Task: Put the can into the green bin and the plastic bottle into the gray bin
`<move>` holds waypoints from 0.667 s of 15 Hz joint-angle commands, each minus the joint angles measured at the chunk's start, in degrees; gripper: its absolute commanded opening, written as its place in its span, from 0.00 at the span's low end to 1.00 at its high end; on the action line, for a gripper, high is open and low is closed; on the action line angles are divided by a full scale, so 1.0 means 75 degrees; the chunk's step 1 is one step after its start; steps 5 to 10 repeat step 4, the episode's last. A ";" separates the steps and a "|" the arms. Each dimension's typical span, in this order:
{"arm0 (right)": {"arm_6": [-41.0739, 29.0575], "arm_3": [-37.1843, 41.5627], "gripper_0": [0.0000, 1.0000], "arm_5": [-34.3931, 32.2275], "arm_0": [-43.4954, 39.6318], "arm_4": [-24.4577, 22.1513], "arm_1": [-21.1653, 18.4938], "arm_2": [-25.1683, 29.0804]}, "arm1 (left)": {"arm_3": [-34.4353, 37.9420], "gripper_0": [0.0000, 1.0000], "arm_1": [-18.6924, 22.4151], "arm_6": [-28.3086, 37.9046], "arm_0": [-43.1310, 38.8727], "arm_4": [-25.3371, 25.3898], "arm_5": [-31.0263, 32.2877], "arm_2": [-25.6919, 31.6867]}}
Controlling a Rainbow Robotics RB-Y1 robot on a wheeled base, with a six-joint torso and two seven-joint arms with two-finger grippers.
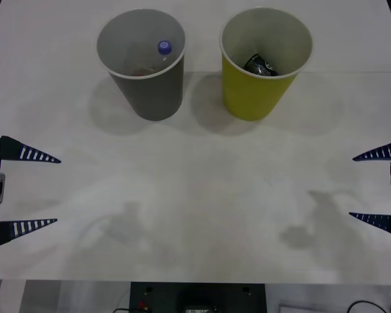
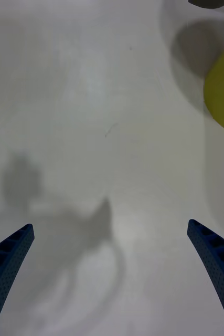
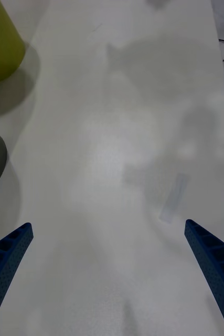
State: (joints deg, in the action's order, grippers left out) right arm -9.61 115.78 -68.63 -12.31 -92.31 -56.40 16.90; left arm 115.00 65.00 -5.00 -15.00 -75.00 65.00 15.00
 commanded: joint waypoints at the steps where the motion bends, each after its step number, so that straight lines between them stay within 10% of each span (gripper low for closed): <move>1: 0.0051 -0.0004 1.00 0.0034 0.0001 -0.0020 0.0102 -0.0004 | 0.0000 1.00 0.0000 0.0000 0.0000 0.0000 0.0000 0.0000; 10: 0.0040 -0.0039 1.00 0.0057 0.0012 -0.0020 0.0090 -0.0004 | 0.0000 1.00 0.0000 0.0000 0.0000 0.0000 0.0000 0.0000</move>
